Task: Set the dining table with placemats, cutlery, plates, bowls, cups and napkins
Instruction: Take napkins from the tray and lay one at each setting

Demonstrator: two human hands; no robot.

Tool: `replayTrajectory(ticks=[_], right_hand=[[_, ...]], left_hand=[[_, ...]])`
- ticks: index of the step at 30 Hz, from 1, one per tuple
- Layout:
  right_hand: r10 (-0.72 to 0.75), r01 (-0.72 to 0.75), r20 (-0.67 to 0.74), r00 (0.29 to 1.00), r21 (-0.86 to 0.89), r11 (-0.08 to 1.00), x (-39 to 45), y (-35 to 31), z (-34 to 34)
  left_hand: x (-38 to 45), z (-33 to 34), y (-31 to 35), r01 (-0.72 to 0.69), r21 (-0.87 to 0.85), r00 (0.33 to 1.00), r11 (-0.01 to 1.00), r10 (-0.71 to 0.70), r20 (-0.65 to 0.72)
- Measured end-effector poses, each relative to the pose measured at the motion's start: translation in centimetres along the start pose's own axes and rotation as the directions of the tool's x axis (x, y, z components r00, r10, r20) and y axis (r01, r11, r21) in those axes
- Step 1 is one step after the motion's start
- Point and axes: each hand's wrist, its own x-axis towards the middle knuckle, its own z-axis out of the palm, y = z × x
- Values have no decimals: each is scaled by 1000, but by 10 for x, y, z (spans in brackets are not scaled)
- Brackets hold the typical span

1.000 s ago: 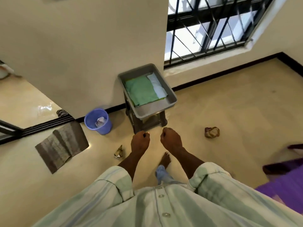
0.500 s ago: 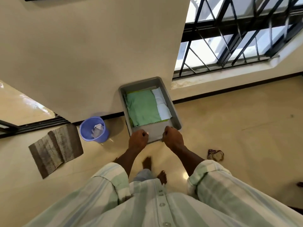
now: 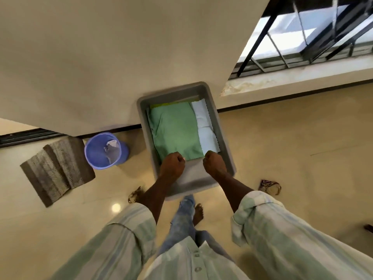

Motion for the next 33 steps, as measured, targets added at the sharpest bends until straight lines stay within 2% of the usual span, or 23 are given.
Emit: replayTrajectory(ticks=[7, 11, 15, 17, 21, 24, 25, 28, 30, 33], right_hand=[[107, -109, 32, 994, 45, 993, 78, -14, 36], [208, -208, 65, 976, -13, 978, 97, -19, 54], [235, -241, 108, 966, 45, 970, 105, -23, 60], [236, -242, 82, 968, 75, 967, 106, -28, 58], [276, -273, 31, 961, 284, 919, 103, -44, 43], [319, -280, 31, 947, 565, 776, 92, -62, 19], [312, -274, 51, 949, 626, 730, 90, -67, 10], [243, -272, 137, 960, 655, 705, 79, -85, -26], [220, -237, 106, 970, 625, 744, 70, -91, -44], [103, -110, 42, 994, 548, 830, 47, -104, -74]], left_hand=[[68, 15, -7, 65, -33, 998, 997, -65, 19], [89, 19, -10, 97, -51, 995, 994, -95, 33], [93, 16, -10, 113, -69, 994, 991, -113, 12], [91, 12, -9, 127, -85, 992, 988, -127, -3], [83, 4, -6, 131, -115, 990, 985, -136, -37], [75, -3, 1, 126, -132, 988, 983, -136, -66], [72, -6, 4, 122, -135, 988, 983, -134, -81], [57, -19, 18, 86, -136, 985, 987, -105, -140], [46, -27, 26, 45, -147, 983, 988, -70, -169], [23, -42, 41, -27, -180, 966, 983, -21, -259]])
